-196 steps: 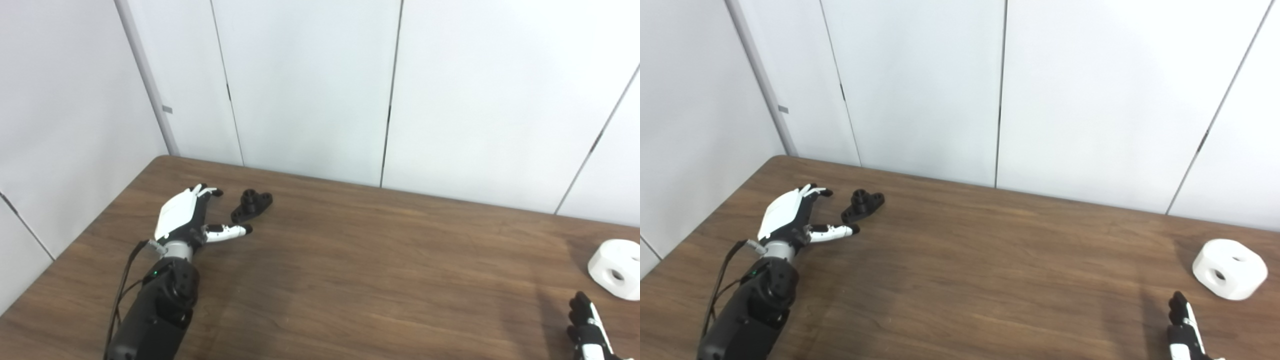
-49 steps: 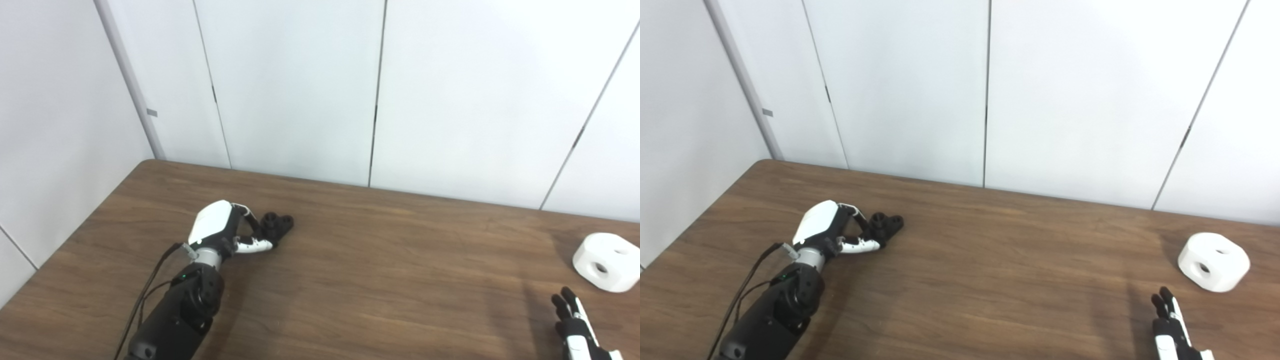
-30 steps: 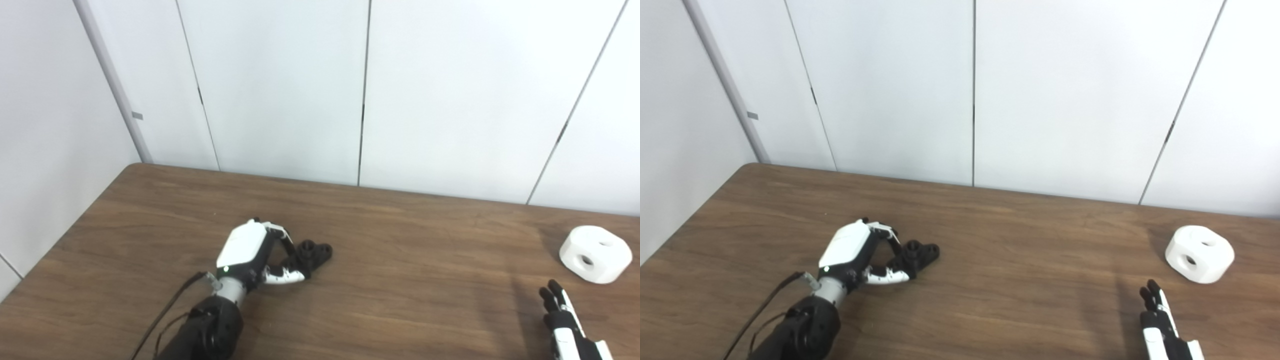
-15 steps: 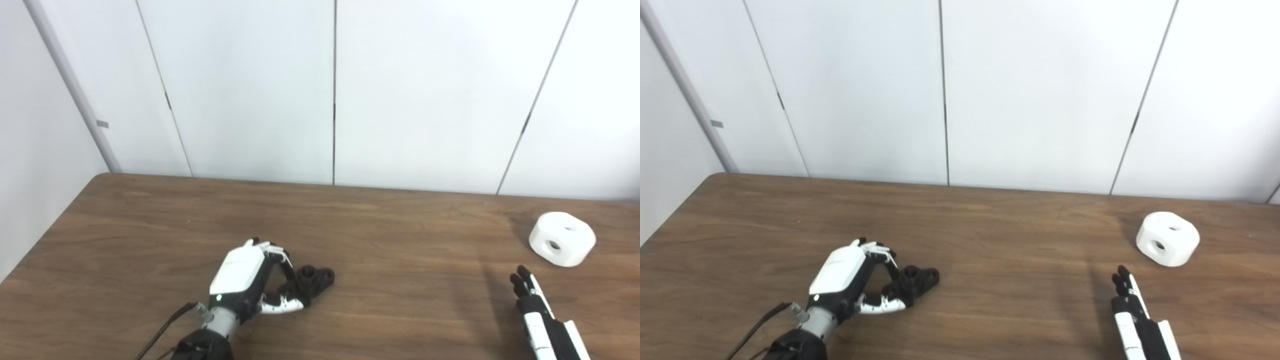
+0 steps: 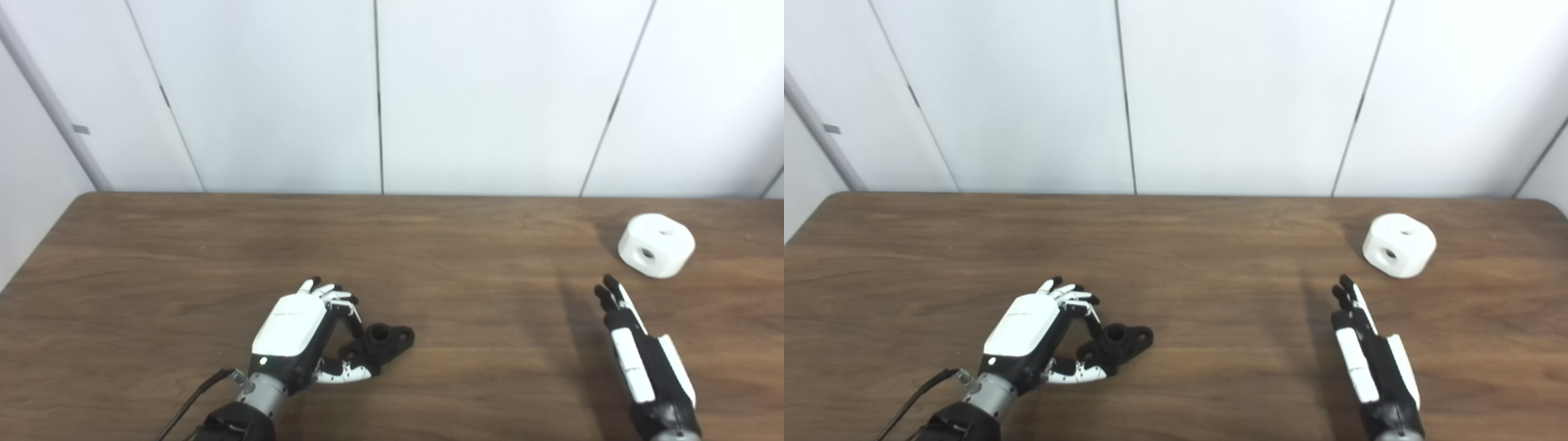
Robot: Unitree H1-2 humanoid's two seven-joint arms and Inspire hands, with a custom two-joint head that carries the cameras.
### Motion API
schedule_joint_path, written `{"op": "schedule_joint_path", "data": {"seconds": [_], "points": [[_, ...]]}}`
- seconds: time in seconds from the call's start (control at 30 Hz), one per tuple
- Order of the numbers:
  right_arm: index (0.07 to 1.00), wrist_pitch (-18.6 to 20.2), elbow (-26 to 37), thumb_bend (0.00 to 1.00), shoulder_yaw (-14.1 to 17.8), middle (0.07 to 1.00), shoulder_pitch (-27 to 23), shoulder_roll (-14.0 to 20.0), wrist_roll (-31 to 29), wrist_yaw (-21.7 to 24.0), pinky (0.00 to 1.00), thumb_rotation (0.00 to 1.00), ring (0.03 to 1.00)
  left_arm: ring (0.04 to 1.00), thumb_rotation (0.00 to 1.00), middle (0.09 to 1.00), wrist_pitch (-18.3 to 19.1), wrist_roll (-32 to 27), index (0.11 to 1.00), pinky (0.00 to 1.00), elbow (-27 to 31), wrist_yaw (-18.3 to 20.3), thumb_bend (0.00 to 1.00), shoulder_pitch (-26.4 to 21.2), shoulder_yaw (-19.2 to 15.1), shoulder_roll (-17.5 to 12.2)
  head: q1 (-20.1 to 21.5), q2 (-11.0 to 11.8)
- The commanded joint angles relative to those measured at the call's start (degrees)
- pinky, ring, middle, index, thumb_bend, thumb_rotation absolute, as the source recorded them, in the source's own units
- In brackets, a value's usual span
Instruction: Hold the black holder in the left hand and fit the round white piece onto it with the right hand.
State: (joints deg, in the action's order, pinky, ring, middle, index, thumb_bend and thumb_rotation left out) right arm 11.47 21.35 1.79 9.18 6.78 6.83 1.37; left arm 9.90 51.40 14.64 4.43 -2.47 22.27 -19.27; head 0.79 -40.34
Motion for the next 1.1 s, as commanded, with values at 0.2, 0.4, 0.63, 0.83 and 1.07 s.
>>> {"op": "schedule_joint_path", "data": {"seconds": [0.2,0.4,0.63,0.83,1.07], "points": [[0.97,1.2,4.0,0.58,-0.5,0.953,-0.9,-1.2,1.0,-0.8,1.0,1.0,0.976,0.886,0.05,0.787,-3.9,1.8,0.486,1.0,1.2,1.0,0.52,0.3,1.5,1.2,1.4,-1.7],[0.967,2.4,5.0,0.57,-0.4,0.95,-1.2,-1.1,1.5,-0.9,1.0,1.0,0.97,0.881,0.05,0.785,-5.7,2.1,0.486,0.99,0.9,0.7,0.52,0.7,2.4,1.8,2.0,-2.9],[0.962,3.3,5.7,0.55,-0.2,0.953,-1.5,-0.7,1.5,-0.8,1.0,1.0,0.97,0.878,0.05,0.779,-6.7,2.4,0.486,0.98,1.3,0.7,0.52,2.0,2.9,3.0,2.7,-3.6],[0.952,4.4,6.3,0.57,0.1,0.955,-1.9,0.0,1.7,-0.5,1.0,0.99,0.982,0.87,0.05,0.773,-7.2,2.5,0.486,0.98,0.9,0.0,0.52,3.5,3.0,3.9,3.2,-3.7],[0.941,4.9,6.4,0.6,1.1,0.956,-2.9,0.5,2.2,-0.8,1.0,0.91,0.97,0.876,0.05,0.777,-7.8,1.0,0.487,0.99,0.0,-0.2,0.52,5.0,2.5,4.7,4.0,-3.4]]}}
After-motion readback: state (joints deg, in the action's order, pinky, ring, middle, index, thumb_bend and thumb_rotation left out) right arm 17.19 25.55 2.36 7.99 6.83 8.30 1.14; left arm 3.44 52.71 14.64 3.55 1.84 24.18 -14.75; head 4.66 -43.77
